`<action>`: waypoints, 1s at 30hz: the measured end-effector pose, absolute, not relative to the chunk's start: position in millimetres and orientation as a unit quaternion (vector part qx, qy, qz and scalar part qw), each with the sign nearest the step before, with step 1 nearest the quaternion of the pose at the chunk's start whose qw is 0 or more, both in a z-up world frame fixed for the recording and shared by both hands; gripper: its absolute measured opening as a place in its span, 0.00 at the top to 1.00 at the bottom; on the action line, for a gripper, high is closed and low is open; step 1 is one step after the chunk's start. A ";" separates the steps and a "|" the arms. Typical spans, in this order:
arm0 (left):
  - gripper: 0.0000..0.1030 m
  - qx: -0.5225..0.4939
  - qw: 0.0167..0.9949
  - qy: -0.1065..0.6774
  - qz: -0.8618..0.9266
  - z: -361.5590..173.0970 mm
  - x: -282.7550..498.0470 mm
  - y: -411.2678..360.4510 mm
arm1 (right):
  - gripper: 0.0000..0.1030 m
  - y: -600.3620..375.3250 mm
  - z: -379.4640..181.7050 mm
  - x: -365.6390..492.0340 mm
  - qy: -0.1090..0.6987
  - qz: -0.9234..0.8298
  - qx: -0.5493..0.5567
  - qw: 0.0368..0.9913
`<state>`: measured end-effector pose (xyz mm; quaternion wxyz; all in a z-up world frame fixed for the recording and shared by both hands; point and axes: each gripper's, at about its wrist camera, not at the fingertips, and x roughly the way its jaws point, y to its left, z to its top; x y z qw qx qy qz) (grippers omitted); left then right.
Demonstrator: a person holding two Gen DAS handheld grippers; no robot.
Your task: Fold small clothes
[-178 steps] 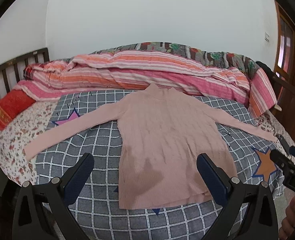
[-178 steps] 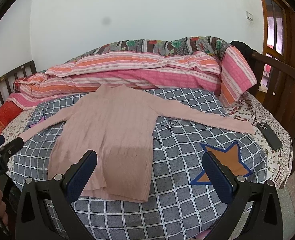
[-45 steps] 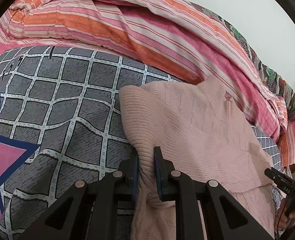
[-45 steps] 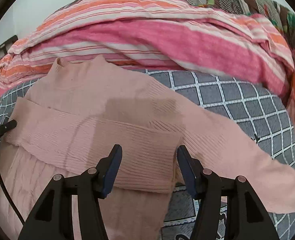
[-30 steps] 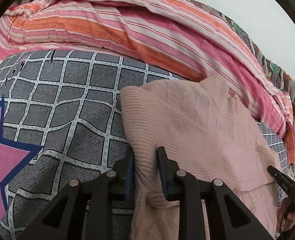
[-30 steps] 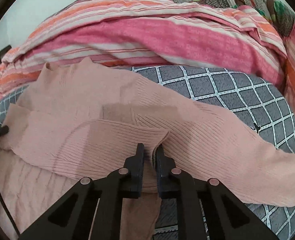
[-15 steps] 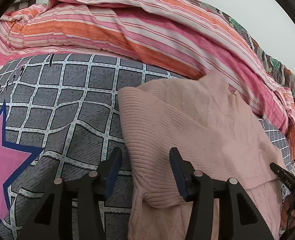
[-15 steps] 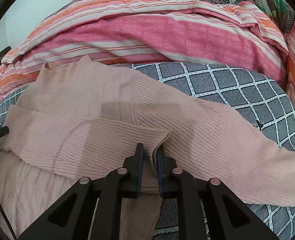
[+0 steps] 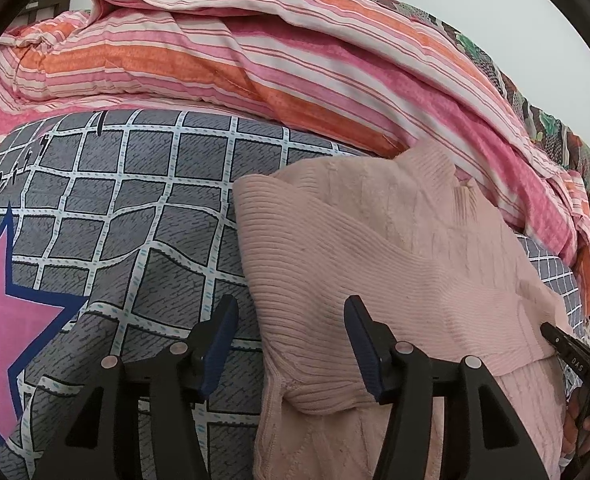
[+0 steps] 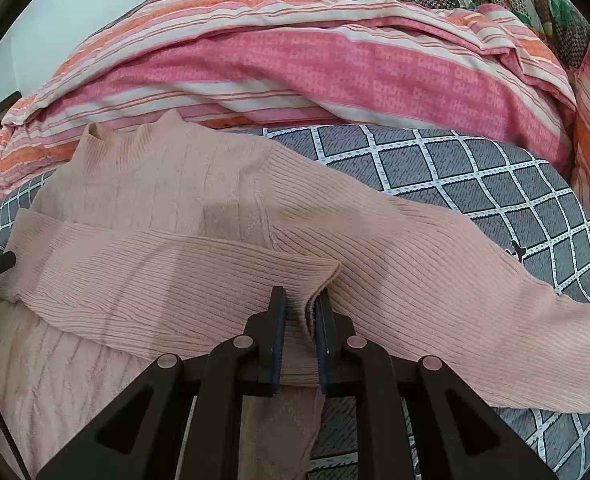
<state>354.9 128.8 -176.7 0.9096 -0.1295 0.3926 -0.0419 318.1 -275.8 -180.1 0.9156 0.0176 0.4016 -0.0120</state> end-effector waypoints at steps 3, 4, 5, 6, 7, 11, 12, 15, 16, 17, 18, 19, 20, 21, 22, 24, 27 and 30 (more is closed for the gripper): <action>0.48 -0.131 0.909 0.394 -0.043 -176.9 355.1 128.8 | 0.85 -276.5 -180.3 317.9 0.402 -0.012 0.019 0.915; 0.48 -0.130 0.909 0.393 -0.042 -176.8 354.9 128.5 | 0.85 -276.8 -180.5 317.7 0.402 -0.012 0.020 0.915; 0.48 -0.129 0.909 0.393 -0.042 -176.7 354.7 128.3 | 0.85 -277.2 -180.6 317.8 0.402 -0.011 0.021 0.915; 0.48 -0.129 0.909 0.393 -0.042 -176.7 354.5 128.5 | 0.85 -277.5 -180.7 317.7 0.402 -0.011 0.021 0.915; 0.48 -0.130 0.909 0.393 -0.042 -176.6 354.2 128.9 | 0.85 -277.9 -180.6 317.4 0.401 -0.011 0.022 0.916; 0.48 -0.131 0.909 0.393 -0.042 -176.2 354.5 128.3 | 0.82 -278.6 -181.3 317.5 0.401 -0.014 0.025 0.916; 0.48 -0.130 0.909 0.393 -0.041 -175.9 354.3 127.6 | 0.82 -278.7 -181.5 317.4 0.401 -0.014 0.025 0.916; 0.48 -0.129 0.911 0.389 -0.041 -174.5 353.0 128.0 | 0.82 -278.8 -181.9 317.2 0.400 -0.014 0.026 0.916; 0.48 -0.131 0.912 0.386 -0.043 -173.7 352.2 128.8 | 0.82 -279.0 -182.1 317.0 0.399 -0.015 0.026 0.916; 0.48 -0.132 0.913 0.385 -0.044 -173.3 352.0 129.3 | 0.81 -278.9 -182.2 317.0 0.399 -0.016 0.026 0.916; 0.48 -0.132 0.913 0.384 -0.045 -173.0 351.9 129.5 | 0.81 -279.2 -182.5 317.1 0.399 -0.016 0.027 0.916; 0.48 -0.131 0.913 0.385 -0.045 -173.2 352.4 129.7 | 0.81 -279.4 -182.9 317.3 0.400 -0.015 0.027 0.916; 0.48 -0.130 0.913 0.385 -0.045 -173.4 352.5 129.6 | 0.81 -279.4 -183.1 317.3 0.400 -0.015 0.027 0.916; 0.48 -0.129 0.913 0.385 -0.046 -173.4 352.6 129.6 | 0.81 -279.7 -183.2 317.2 0.400 -0.015 0.028 0.916; 0.48 -0.129 0.913 0.385 -0.046 -173.3 352.5 129.9 | 0.81 -279.8 -183.4 317.1 0.400 -0.015 0.029 0.916; 0.48 -0.131 0.913 0.384 -0.046 -173.4 352.6 131.4 | 0.80 -280.5 -183.4 316.6 0.399 -0.015 0.030 0.916; 0.47 -0.133 0.912 0.386 -0.047 -174.3 353.1 132.7 | 0.80 -280.6 -184.0 316.8 0.400 -0.015 0.030 0.916; 0.47 -0.130 0.913 0.385 -0.048 -174.0 352.4 132.3 | 0.77 -280.9 -184.1 316.5 0.399 -0.016 0.032 0.916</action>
